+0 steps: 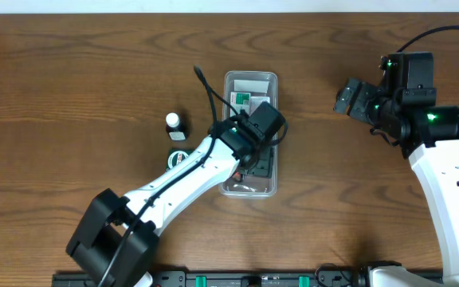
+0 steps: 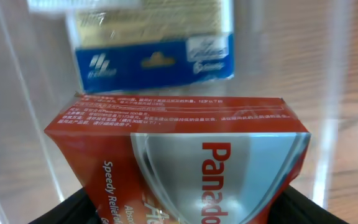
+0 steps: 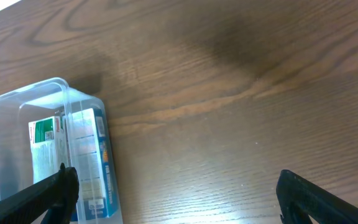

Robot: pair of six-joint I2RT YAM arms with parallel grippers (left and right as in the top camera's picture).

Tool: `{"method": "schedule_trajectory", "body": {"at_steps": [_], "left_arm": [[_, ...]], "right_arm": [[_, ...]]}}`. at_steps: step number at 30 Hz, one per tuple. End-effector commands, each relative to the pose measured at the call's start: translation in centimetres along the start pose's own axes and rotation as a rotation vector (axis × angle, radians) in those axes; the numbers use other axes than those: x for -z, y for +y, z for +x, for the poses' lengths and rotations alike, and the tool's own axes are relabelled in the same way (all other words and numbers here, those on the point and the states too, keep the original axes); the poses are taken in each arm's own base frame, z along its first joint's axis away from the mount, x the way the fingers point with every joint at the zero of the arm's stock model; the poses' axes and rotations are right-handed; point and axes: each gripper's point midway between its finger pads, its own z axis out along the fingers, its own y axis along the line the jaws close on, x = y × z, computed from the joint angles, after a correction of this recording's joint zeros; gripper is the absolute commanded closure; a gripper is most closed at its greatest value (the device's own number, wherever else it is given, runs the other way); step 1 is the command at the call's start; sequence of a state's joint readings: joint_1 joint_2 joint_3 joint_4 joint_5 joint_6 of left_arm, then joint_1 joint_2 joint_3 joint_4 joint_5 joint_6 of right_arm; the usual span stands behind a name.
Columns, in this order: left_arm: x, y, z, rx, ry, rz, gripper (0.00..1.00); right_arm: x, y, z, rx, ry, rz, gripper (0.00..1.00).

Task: Pack container
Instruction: 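Carry the red box over the container and lower it in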

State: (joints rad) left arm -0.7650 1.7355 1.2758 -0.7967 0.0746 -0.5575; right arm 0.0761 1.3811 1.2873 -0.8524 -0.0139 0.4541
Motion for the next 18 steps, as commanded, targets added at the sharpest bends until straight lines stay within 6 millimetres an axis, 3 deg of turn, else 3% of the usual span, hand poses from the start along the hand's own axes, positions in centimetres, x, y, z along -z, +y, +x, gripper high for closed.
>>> {"method": "schedule_trajectory", "body": {"at_steps": [1,4,9,18], "left_arm": [[0.3,0.4,0.2,0.067,0.008,-0.021,0.32],[0.3,0.5,0.6,0.068,0.023,-0.027,0.29],[0.3,-0.2,1.1,0.056,0.042,-0.005,0.13],[1.2,-0.9,1.5,0.024,0.062,0.030,0.12]], "right_arm": [[0.2,-0.2,-0.3,0.007,-0.008,0.006,0.01],[0.2,-0.2,-0.3,0.006,-0.008,0.006,0.01],[0.2,-0.2,-0.3,0.007,-0.008,0.006,0.01],[0.2,-0.2,-0.3,0.006,-0.008,0.006,0.01]]}}
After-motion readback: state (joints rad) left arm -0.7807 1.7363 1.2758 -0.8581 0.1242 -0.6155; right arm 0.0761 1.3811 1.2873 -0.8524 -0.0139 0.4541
